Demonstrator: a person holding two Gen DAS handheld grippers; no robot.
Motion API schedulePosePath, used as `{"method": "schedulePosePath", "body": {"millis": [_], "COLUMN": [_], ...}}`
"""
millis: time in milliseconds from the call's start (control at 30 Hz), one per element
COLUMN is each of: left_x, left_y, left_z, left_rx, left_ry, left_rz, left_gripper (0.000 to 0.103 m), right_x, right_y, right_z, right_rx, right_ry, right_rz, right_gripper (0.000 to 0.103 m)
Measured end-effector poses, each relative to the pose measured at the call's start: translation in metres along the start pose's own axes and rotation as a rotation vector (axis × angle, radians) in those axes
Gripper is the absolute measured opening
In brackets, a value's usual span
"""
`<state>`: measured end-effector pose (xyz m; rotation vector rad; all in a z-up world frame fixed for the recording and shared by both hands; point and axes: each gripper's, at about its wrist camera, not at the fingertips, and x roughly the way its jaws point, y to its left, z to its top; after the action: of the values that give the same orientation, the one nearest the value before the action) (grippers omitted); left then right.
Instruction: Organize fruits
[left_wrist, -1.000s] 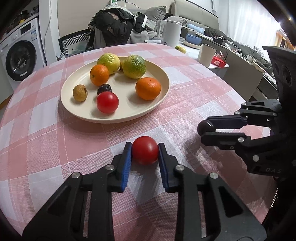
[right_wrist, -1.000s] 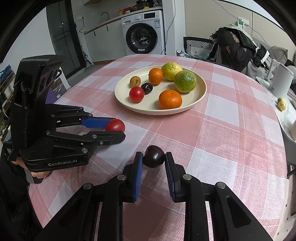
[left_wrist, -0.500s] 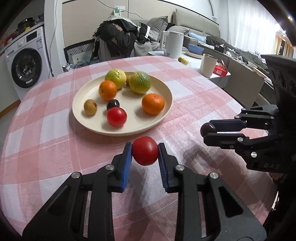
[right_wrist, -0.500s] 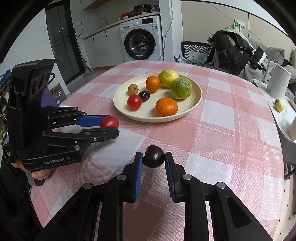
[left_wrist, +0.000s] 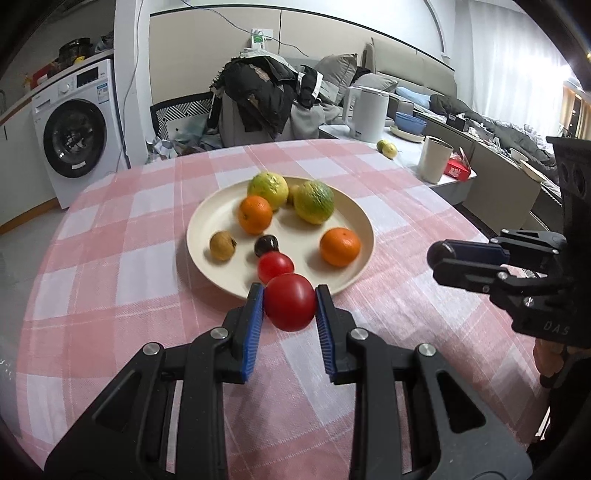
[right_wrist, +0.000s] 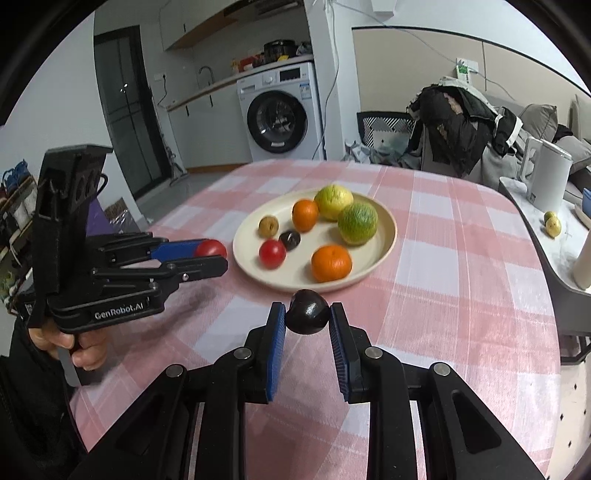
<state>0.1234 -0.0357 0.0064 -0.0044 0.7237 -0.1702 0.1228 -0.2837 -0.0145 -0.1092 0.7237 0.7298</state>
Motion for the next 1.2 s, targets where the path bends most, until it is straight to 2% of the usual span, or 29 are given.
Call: {"method": "schedulePosePath", "body": {"millis": [467,633,767,933,1067,1200], "left_x": [-0.001,0.004,0.022,0.032,0.028,0.0], "left_y": [0.019,0.025,0.032,0.037,0.039,0.045], "left_z": [0.023,0.014,0.005,0.001,0.0,-0.009], "left_rx": [-0.055,-0.051,-0.046,-0.064,-0.068,-0.072], "left_ry": [-0.067,-0.066,-0.015,0.003,-0.014,-0.041], "left_rz": [0.029,0.016,0.001,-0.007,0.0,0.031], "left_gripper": [0.025,0.025,0.025,0.025,0.025,0.026], "right_x": [0.017,0.029,0.029,0.027,0.026,0.023], "right_y": [-0.017,-0.019,-0.015,-0.013,-0.012,-0.011], "right_z": [0.032,0.034,0.031,0.031,0.031,0.028], "right_rx": [0.075,0.087,0.081,0.079,0.081,0.083], "right_ry": [-0.054,-0.034,-0.029,-0.031,-0.037,-0.041], "right_rz": [-0.023,-0.035,-0.025,-0.015,-0.009,-0.004], "right_gripper": [0.025,0.025,0.025,0.025,0.025,0.025]}}
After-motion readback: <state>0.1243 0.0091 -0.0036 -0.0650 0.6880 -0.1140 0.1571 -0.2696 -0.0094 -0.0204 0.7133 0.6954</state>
